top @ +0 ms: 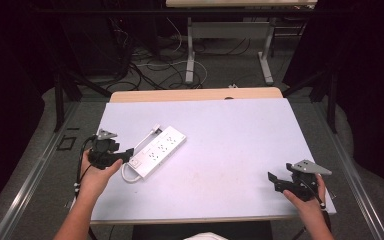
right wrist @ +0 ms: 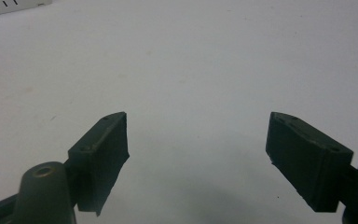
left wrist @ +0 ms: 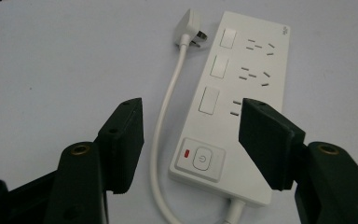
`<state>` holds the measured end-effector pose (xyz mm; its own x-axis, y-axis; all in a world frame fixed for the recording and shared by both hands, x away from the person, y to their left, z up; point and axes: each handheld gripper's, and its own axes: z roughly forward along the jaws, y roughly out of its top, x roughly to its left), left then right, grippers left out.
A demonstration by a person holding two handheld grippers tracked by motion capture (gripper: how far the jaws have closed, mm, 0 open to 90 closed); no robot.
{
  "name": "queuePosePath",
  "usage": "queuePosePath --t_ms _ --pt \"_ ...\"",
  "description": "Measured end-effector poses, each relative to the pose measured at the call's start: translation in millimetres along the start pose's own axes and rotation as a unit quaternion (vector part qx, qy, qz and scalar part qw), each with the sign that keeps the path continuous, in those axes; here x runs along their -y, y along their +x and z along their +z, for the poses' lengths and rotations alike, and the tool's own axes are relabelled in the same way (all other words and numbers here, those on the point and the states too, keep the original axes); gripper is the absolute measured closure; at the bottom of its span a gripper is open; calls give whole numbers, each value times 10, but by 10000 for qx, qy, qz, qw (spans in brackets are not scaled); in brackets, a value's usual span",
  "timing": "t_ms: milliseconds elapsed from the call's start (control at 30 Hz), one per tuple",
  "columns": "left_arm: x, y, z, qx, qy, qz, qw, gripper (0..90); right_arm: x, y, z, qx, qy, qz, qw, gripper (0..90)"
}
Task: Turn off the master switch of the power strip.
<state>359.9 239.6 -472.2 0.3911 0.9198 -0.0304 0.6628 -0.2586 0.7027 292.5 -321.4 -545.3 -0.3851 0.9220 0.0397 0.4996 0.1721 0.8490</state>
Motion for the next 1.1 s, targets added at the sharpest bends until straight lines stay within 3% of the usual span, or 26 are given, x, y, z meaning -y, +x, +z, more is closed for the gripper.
queuePosePath --t_ms 200,500,733,900,967,1000,1100 --pt "6 41 49 19 102 -115 9999 443 2 0 3 5 31 -11 10000 206" --pt "1 61 115 126 238 -106 9996 531 9 8 18 -19 30 -5 10000 205" --pt "-1 49 185 343 448 -125 9983 648 17 9 25 -42 73 -6 10000 202" --pt "2 42 220 312 557 -96 9979 724 20 8 33 10 49 -19 10000 202" --pt "4 31 234 325 578 -155 9977 738 12 0 10 -3 198 -53 9998 202" --pt "4 33 244 292 560 -107 9979 753 19 -5 30 -16 60 -50 10000 202" --pt "1 24 253 302 619 -132 9975 796 23 -8 33 -17 67 -41 10000 202"
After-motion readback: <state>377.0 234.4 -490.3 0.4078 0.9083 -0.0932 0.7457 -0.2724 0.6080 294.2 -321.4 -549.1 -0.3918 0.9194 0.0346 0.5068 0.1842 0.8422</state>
